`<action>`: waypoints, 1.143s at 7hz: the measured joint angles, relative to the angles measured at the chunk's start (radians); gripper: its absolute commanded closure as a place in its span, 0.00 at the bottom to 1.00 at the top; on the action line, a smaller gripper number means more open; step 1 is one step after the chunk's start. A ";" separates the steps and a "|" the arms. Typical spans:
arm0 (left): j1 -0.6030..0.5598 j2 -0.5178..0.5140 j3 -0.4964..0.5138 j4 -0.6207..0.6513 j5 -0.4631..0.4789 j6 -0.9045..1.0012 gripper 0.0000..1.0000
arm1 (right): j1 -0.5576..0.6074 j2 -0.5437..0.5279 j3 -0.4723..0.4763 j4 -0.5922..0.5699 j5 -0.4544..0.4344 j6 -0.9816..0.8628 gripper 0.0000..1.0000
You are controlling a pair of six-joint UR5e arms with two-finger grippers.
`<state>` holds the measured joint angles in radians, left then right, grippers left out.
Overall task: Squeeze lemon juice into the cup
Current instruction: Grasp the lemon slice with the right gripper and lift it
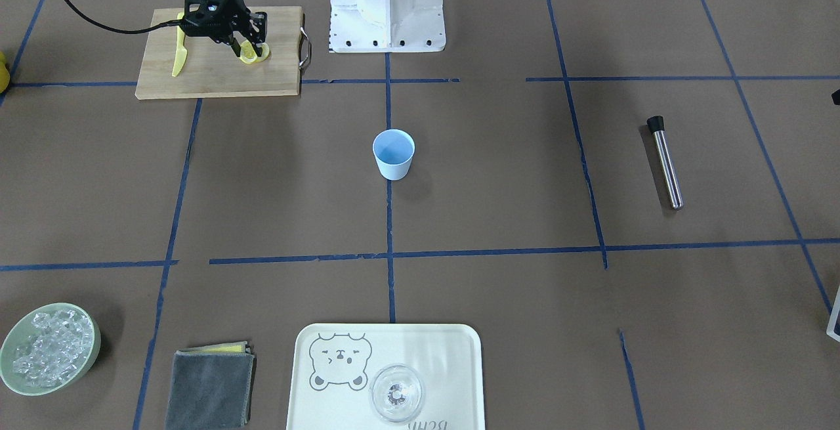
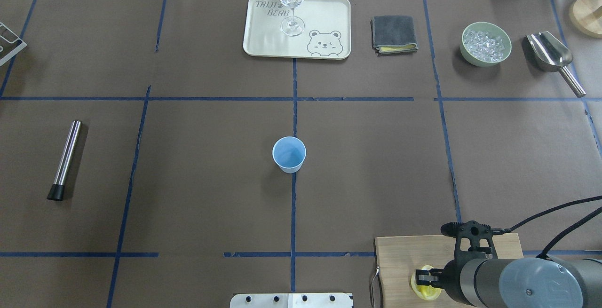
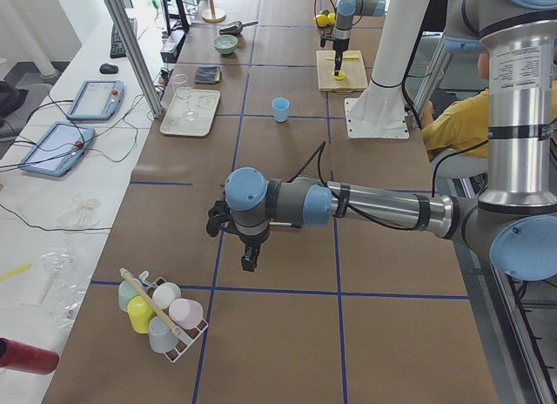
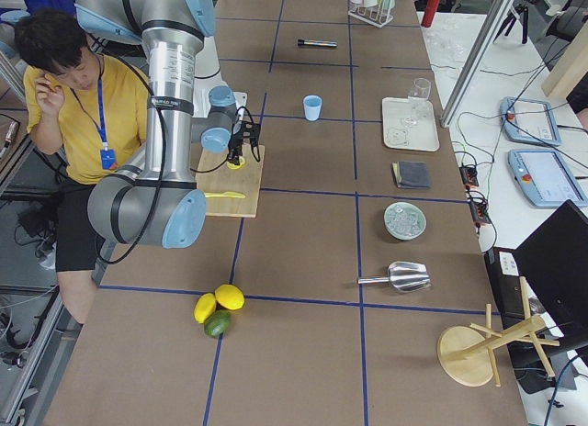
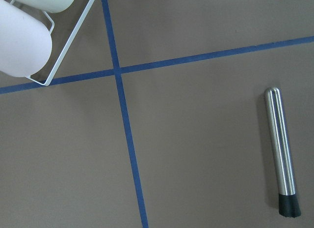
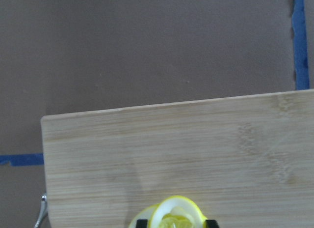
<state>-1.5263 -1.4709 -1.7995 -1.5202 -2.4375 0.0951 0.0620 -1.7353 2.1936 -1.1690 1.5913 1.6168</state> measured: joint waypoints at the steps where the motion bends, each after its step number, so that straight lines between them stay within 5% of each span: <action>1: 0.000 0.000 0.001 0.000 0.000 0.000 0.00 | 0.004 -0.004 0.006 0.000 0.001 0.000 0.53; 8: 0.000 0.001 0.000 0.000 0.000 0.001 0.00 | 0.082 -0.013 0.108 0.000 0.031 0.000 0.51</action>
<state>-1.5263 -1.4699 -1.7993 -1.5202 -2.4375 0.0959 0.1437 -1.7480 2.3015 -1.1689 1.6219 1.6165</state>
